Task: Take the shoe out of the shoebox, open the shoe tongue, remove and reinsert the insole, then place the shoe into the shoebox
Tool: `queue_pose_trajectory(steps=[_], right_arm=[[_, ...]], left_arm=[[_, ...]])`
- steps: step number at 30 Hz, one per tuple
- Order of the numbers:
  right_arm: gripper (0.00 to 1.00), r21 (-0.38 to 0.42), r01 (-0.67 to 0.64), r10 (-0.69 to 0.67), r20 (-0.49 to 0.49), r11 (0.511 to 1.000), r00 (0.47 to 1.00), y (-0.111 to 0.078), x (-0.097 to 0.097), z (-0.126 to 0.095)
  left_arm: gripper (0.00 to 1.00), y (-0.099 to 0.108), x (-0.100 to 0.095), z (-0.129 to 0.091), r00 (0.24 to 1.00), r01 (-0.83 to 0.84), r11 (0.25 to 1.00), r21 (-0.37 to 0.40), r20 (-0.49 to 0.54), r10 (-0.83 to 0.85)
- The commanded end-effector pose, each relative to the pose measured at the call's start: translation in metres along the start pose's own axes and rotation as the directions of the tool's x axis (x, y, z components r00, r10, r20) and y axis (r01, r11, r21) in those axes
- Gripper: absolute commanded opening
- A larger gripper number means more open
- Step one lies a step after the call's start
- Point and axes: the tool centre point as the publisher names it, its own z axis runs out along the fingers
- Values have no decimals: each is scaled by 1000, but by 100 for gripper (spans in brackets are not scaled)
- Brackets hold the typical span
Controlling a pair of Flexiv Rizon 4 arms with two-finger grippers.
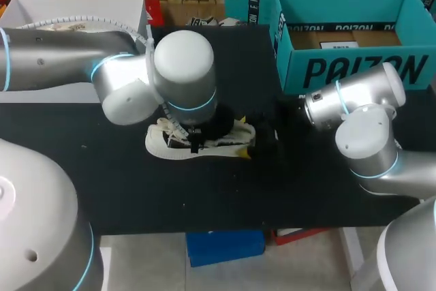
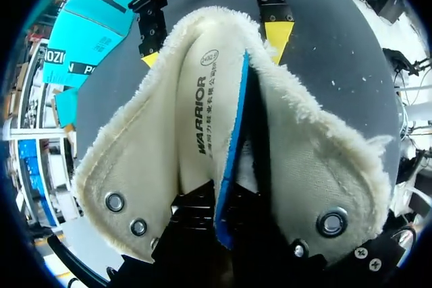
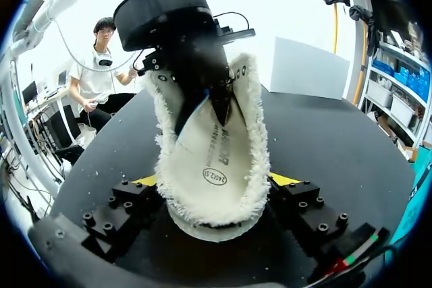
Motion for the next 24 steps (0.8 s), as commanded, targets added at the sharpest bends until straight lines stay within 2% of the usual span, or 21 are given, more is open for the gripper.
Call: queue_pose_trajectory(steps=[1,8,15,24], right_arm=[[0,1,-1,1,-2,1000,1000,-3,-1,2],[0,1,-1,1,-2,1000,1000,-3,-1,2],[0,1,-1,1,-2,1000,1000,-3,-1,2],[0,1,-1,1,-2,1000,1000,-3,-1,2]], left_arm=[[0,-1,-3,-8,998,-15,993,114,-62,22],[0,-6,1,-26,997,-23,992,124,-66,32],[0,-11,7,-33,998,-18,992,124,-62,26],[0,-4,12,-33,998,-1,995,102,-65,8]])
